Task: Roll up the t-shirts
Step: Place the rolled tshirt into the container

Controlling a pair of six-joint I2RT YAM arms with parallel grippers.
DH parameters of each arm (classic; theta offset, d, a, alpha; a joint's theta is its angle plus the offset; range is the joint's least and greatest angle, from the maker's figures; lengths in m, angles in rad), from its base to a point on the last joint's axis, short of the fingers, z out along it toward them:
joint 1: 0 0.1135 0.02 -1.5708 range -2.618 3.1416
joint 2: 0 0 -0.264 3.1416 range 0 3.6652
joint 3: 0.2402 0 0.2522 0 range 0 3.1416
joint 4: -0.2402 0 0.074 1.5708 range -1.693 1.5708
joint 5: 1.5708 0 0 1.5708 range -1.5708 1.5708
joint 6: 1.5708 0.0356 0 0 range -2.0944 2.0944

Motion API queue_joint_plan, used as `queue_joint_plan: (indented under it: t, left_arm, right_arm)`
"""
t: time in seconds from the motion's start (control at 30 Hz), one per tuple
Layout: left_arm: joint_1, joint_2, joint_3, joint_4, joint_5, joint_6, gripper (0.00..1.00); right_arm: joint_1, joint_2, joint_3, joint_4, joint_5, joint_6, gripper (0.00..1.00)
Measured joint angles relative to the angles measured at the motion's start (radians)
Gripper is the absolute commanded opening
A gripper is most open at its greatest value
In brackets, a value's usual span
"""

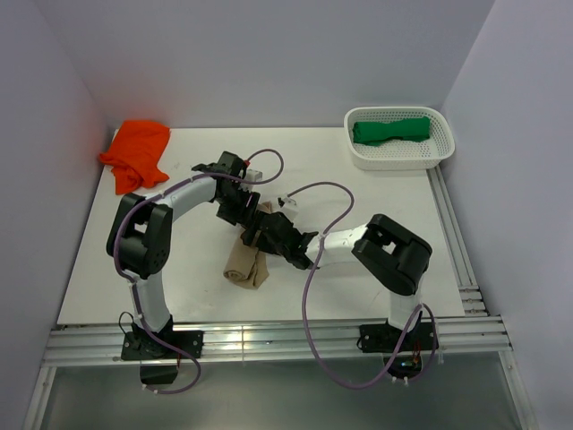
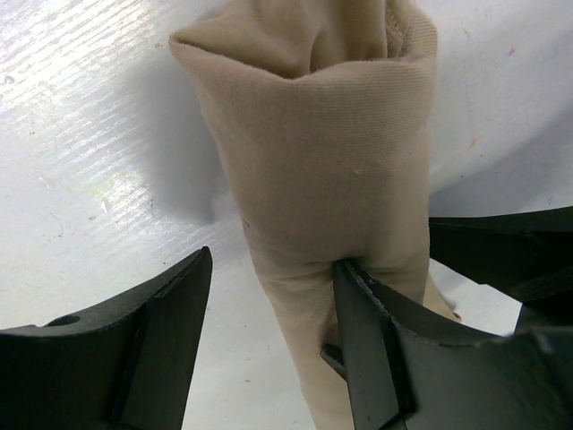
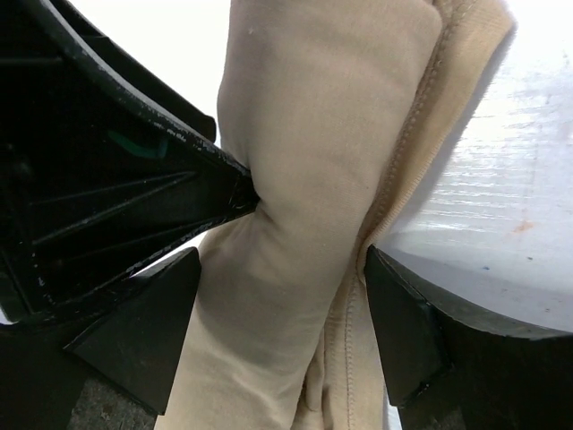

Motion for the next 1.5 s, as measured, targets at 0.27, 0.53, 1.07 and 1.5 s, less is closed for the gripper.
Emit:
queue_joint_plan:
  t: [0.27,0.53,1.07,1.5]
  left_arm:
    - [-0.001,0.000,0.000,0.001,-0.006,0.002,0.62]
    - [-0.015,0.000,0.000,0.005,-0.015,0.002,0.63]
    - [0.006,0.032,0.203,-0.099,0.077,0.025,0.75]
    - [0.399,-0.272,0.030,0.013,0.239,0.122,0.73]
  right_arm:
    - [0.000,0.008,0.012,-0.014,-0.008,0.014,0.78]
    - [0.000,0.036,0.042,-0.053,-0.008,0.056,0.31]
    - [0.000,0.032,0.040,-0.070,0.000,0.116,0.00]
    - [-0.025,-0.059,-0.009,-0.124,-0.037,0.134,0.00]
